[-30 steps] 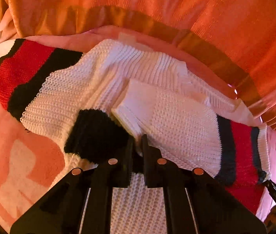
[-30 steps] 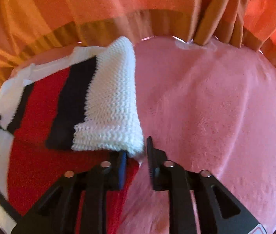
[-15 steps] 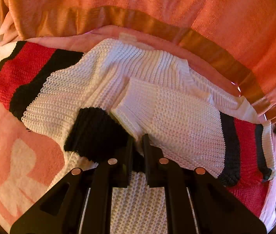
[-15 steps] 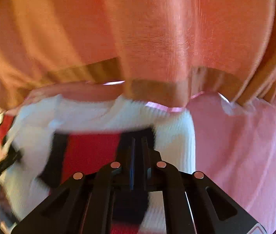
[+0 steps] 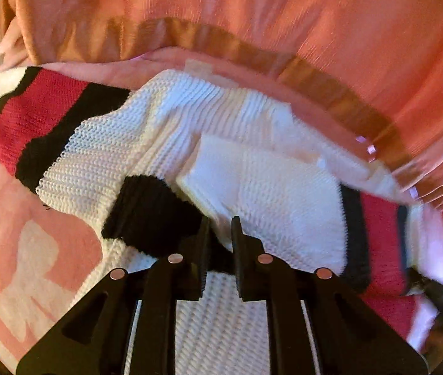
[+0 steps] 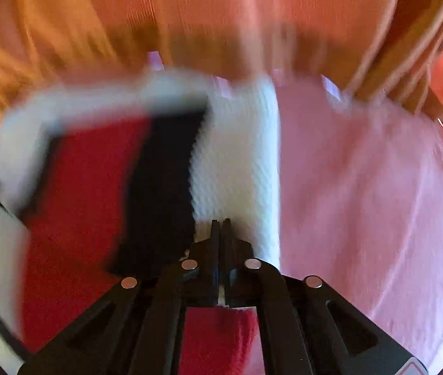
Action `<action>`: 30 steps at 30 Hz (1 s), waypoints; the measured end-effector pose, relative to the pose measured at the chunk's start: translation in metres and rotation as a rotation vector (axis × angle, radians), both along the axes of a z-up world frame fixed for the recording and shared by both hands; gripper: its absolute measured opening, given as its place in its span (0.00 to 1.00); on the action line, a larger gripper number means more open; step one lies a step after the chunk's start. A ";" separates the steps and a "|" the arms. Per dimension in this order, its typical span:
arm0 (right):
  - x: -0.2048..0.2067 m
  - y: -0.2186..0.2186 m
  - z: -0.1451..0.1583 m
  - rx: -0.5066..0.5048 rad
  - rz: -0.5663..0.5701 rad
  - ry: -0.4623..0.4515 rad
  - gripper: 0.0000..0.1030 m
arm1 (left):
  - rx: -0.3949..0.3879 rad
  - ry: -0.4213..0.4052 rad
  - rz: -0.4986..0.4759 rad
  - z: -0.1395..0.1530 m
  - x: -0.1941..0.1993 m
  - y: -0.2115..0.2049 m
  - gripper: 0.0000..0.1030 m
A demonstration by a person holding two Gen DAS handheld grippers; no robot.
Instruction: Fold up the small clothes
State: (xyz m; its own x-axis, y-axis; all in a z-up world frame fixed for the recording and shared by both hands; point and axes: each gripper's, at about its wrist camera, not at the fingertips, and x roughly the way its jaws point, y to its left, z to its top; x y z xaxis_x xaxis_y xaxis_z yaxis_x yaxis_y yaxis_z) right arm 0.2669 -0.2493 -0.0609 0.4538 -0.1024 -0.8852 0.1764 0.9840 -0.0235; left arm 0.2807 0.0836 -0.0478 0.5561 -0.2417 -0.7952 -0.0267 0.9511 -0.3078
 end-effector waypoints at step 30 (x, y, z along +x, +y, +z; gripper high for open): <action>-0.047 0.138 0.015 0.042 0.214 -0.066 0.30 | 0.037 -0.139 0.608 0.005 0.087 0.328 0.07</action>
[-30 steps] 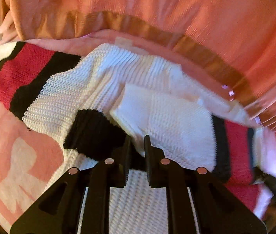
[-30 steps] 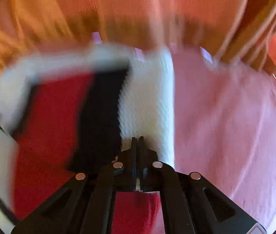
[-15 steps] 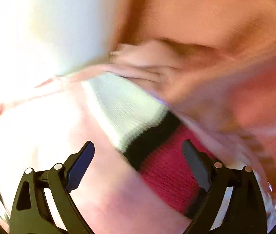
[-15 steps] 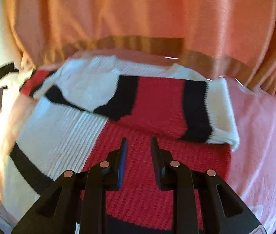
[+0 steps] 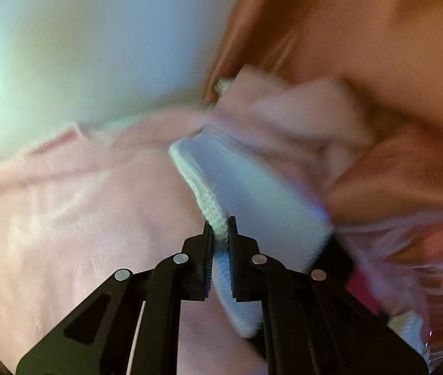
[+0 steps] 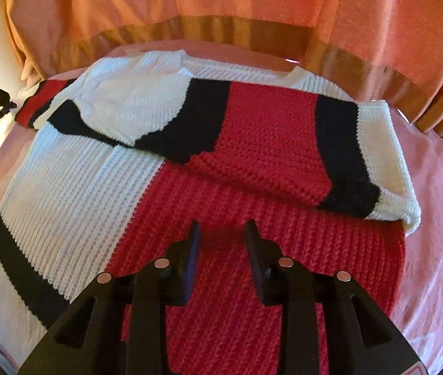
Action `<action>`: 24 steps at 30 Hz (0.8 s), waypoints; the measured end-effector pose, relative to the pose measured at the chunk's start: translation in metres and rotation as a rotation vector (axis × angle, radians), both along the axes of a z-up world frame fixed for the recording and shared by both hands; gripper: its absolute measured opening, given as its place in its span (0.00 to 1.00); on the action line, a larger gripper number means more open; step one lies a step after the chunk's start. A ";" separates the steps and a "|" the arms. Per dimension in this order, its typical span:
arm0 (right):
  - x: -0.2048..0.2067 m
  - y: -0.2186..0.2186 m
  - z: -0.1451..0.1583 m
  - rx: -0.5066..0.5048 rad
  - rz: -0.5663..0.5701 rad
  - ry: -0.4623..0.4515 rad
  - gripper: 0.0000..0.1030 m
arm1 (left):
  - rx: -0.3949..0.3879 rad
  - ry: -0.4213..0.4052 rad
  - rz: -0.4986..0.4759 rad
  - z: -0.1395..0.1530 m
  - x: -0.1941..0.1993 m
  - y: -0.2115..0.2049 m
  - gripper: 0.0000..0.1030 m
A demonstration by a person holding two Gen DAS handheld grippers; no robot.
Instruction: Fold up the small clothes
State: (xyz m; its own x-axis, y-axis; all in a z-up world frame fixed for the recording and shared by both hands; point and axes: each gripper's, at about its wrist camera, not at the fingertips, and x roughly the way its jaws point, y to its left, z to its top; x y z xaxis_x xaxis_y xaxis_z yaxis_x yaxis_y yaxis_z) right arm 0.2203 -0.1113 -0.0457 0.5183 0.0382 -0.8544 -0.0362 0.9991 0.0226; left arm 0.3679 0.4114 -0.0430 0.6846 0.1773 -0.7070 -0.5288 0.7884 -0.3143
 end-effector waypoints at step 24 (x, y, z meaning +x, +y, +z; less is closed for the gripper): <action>0.001 -0.087 0.062 0.052 -0.183 -0.088 0.55 | 0.052 0.066 -0.862 -0.010 -0.105 -0.435 0.51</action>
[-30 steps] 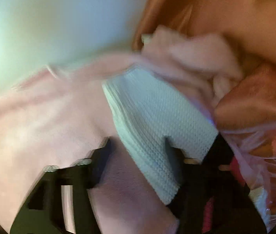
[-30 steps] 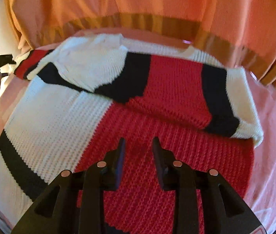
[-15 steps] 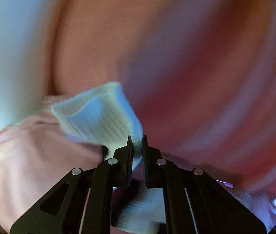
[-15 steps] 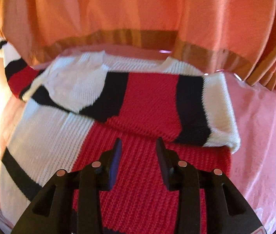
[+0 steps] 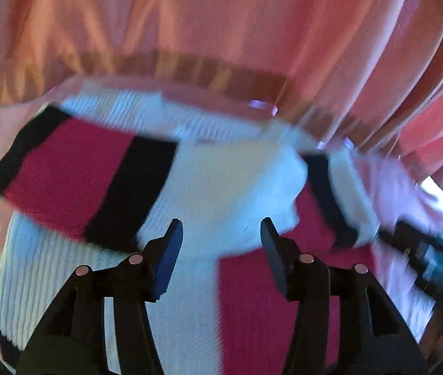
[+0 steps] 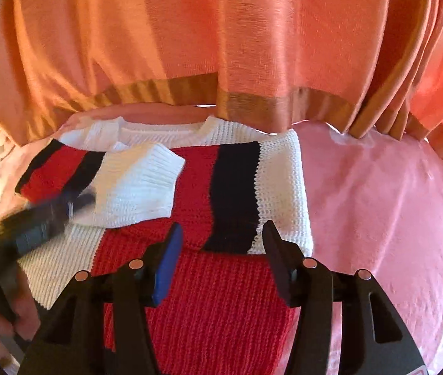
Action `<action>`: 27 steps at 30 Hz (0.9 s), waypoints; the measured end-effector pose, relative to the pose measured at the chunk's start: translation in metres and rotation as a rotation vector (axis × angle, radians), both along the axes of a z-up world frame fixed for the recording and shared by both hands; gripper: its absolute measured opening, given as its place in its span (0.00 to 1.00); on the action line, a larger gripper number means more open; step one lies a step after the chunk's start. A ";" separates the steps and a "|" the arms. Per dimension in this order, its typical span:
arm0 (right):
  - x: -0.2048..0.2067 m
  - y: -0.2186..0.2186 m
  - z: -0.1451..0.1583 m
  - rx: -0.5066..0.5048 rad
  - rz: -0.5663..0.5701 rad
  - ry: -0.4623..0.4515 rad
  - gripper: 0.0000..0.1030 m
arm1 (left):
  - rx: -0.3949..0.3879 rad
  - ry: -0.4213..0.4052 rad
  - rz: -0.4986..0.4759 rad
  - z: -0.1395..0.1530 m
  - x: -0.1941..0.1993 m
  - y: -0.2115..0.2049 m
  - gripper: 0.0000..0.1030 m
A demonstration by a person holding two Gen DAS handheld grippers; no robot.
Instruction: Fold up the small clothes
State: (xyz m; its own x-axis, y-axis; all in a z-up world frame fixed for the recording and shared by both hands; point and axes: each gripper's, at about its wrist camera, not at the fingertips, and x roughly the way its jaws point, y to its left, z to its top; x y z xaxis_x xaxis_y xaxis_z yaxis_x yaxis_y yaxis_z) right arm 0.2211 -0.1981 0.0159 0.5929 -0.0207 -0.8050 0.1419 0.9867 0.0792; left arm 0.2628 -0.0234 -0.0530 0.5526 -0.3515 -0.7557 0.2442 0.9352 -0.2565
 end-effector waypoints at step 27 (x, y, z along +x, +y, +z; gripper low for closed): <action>0.085 0.043 -0.065 0.465 -0.094 0.052 0.09 | -0.385 0.072 0.454 0.019 0.000 0.207 0.70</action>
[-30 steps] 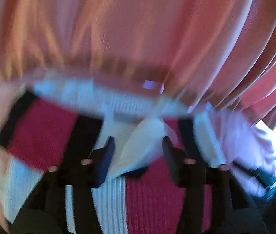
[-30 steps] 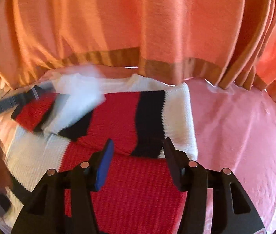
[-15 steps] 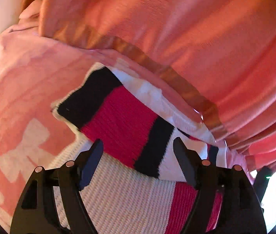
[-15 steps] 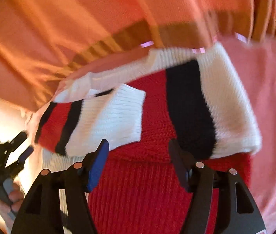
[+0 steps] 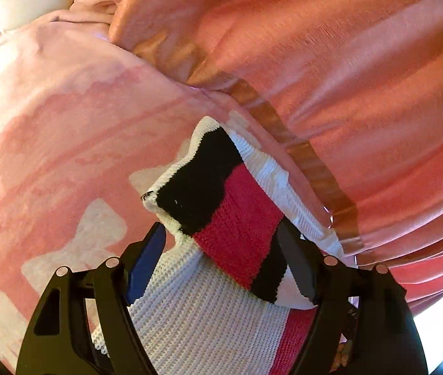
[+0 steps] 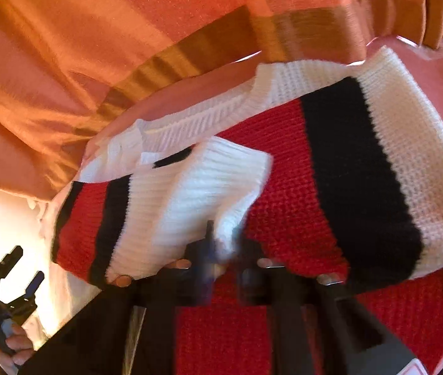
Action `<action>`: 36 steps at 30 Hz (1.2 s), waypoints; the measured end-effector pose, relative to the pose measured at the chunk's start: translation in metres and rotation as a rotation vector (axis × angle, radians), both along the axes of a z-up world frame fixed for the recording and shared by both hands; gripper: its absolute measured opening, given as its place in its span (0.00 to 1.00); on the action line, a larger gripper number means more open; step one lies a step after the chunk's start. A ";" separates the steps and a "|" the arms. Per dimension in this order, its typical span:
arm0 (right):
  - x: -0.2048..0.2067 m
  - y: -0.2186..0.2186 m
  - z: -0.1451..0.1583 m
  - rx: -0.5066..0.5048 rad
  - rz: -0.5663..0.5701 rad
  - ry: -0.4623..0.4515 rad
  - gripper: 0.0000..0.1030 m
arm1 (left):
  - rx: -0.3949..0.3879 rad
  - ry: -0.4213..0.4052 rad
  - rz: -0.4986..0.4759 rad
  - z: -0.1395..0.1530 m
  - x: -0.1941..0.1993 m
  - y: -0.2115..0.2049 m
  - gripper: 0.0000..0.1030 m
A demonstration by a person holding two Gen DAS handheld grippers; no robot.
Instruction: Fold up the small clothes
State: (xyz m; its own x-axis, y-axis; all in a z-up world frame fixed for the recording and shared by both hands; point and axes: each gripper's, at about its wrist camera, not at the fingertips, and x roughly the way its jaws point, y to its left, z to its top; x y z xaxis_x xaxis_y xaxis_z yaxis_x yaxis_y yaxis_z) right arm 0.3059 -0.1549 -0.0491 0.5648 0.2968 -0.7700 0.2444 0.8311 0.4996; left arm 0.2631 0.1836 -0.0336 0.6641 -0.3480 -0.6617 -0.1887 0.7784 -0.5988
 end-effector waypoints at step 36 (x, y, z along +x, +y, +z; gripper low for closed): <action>-0.034 -0.100 0.026 -0.262 0.011 -0.044 0.06 | 0.166 0.095 0.028 -0.033 0.044 -0.046 0.11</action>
